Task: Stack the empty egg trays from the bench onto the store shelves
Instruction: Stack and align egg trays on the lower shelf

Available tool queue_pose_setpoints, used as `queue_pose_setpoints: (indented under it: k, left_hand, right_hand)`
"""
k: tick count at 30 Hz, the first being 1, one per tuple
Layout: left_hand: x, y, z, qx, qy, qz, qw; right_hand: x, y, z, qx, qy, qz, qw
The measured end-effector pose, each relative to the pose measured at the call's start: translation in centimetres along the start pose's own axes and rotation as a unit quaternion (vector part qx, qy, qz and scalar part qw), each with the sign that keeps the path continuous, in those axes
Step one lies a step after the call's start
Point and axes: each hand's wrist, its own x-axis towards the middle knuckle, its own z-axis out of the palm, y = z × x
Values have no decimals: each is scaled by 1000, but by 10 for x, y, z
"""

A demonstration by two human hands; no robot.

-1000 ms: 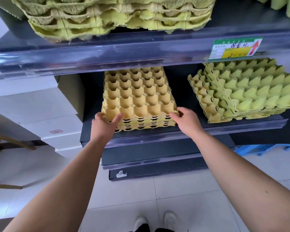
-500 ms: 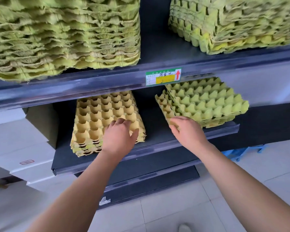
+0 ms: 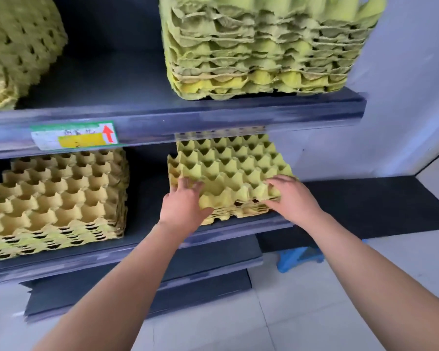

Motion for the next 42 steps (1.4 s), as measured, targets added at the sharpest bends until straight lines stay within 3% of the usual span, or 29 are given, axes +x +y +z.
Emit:
queue_pose_setpoints:
  k: [6, 9, 13, 29, 38, 42]
  left_hand:
    - [8, 11, 18, -14, 5, -35, 999]
    - [6, 11, 23, 29, 6, -21, 999]
    - [7, 13, 27, 3, 16, -13, 1000]
    - [8, 30, 31, -30, 87, -7, 996]
    - [17, 31, 39, 3, 50, -29, 998]
    - [17, 32, 35, -5, 65, -15, 998]
  right_hand:
    - [23, 38, 11, -32, -34, -69, 997]
    - [28, 45, 14, 3, -54, -85, 995]
    - [29, 49, 13, -40, -60, -127, 989]
    - [27, 68, 12, -33, 52, -152, 987]
    - [31, 72, 14, -50, 3, -154, 987]
    - [30, 77, 13, -7, -1, -141, 990]
